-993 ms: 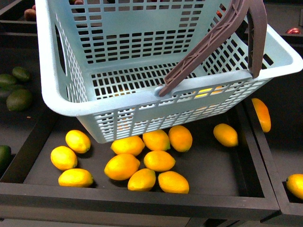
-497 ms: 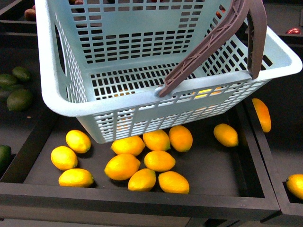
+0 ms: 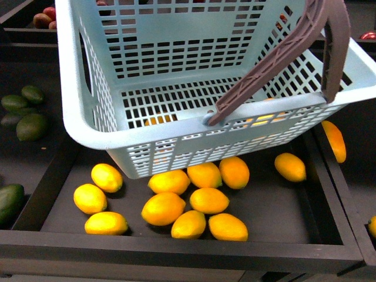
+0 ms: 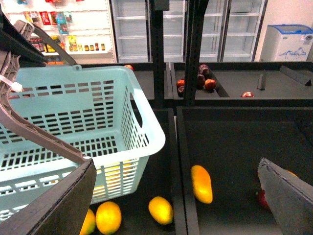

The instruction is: Pick mango and avocado into basket

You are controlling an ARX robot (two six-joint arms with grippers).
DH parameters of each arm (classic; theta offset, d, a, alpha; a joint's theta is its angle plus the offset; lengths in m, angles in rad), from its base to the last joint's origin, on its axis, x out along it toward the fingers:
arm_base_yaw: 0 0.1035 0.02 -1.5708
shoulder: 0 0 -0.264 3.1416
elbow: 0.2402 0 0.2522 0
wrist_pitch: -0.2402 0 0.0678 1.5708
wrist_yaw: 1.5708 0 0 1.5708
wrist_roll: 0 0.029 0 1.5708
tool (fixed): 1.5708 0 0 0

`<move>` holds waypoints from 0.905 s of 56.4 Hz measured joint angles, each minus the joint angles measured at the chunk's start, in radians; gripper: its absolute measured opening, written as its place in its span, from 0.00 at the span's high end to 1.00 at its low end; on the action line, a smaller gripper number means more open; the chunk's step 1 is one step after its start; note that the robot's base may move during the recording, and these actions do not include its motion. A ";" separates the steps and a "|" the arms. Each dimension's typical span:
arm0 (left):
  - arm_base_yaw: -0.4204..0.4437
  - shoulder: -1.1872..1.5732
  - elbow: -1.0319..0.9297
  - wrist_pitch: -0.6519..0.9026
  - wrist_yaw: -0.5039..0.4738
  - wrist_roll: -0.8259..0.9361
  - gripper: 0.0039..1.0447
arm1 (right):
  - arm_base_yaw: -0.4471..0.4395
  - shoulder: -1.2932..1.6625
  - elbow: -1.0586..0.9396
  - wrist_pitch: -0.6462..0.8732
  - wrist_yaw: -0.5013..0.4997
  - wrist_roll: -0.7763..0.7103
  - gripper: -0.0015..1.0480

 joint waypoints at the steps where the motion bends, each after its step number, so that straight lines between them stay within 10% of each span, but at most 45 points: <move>1: 0.000 0.000 0.000 0.000 0.005 -0.002 0.94 | 0.000 0.000 0.000 0.000 -0.001 0.000 0.08; 51: 0.014 0.000 0.000 0.000 -0.004 -0.001 0.94 | 0.000 0.000 0.002 -0.001 -0.003 0.000 0.07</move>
